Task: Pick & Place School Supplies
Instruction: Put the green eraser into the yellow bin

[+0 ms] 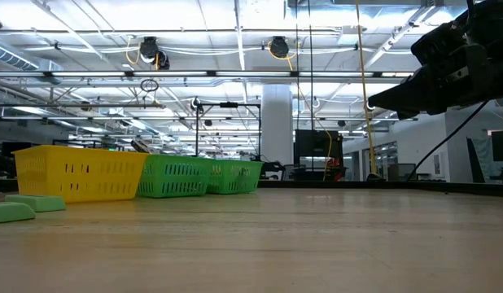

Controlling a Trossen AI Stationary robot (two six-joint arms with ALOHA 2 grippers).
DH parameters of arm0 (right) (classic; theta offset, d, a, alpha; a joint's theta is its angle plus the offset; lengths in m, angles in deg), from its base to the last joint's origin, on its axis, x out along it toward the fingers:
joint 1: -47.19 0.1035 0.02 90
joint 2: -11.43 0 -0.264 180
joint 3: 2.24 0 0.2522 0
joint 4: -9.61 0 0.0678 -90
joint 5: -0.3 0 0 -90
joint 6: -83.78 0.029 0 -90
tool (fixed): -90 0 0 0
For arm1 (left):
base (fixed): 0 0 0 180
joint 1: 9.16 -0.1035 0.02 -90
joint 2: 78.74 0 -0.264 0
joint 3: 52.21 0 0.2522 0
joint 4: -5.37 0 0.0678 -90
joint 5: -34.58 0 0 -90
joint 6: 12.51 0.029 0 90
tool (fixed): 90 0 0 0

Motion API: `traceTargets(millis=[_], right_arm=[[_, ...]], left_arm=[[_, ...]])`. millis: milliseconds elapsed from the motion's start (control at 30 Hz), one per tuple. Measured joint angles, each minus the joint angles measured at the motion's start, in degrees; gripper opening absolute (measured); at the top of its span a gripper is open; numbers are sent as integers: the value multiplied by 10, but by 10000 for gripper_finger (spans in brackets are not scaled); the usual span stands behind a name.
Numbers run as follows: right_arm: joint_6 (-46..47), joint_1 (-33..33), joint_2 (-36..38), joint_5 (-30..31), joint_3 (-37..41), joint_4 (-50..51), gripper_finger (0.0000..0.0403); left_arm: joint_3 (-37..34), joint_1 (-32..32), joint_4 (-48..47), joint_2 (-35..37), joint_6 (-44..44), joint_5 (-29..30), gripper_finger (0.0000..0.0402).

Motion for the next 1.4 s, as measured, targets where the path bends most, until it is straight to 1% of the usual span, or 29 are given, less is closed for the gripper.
traceTargets(millis=[100, 200, 467, 600, 767, 1067, 1300, 1400], right_arm=[[0, 0, 0, 0, 0, 0, 8], [0, 0, 0, 0, 0, 0, 8], [0, 0, 0, 0, 0, 0, 8], [0, 0, 0, 0, 0, 0, 8], [0, 0, 0, 0, 0, 0, 8], [0, 0, 0, 0, 0, 0, 8], [0, 0, 0, 0, 0, 0, 8], [0, 0, 0, 0, 0, 0, 8]], left_arm=[[-20, 0, 25, 0, -10, 0, 260], [-35, 0, 25, 0, -18, 0, 263], [-74, -1, 44, 0, -36, 2, 232], [-93, -1, 88, 0, -30, 10, 213], [-107, -2, 134, 1, -20, 10, 181], [-108, -1, 130, 1, -19, 9, 99], [-108, -1, 129, 1, -1, 7, 51], [-107, -1, 126, 3, 8, 8, 38]])
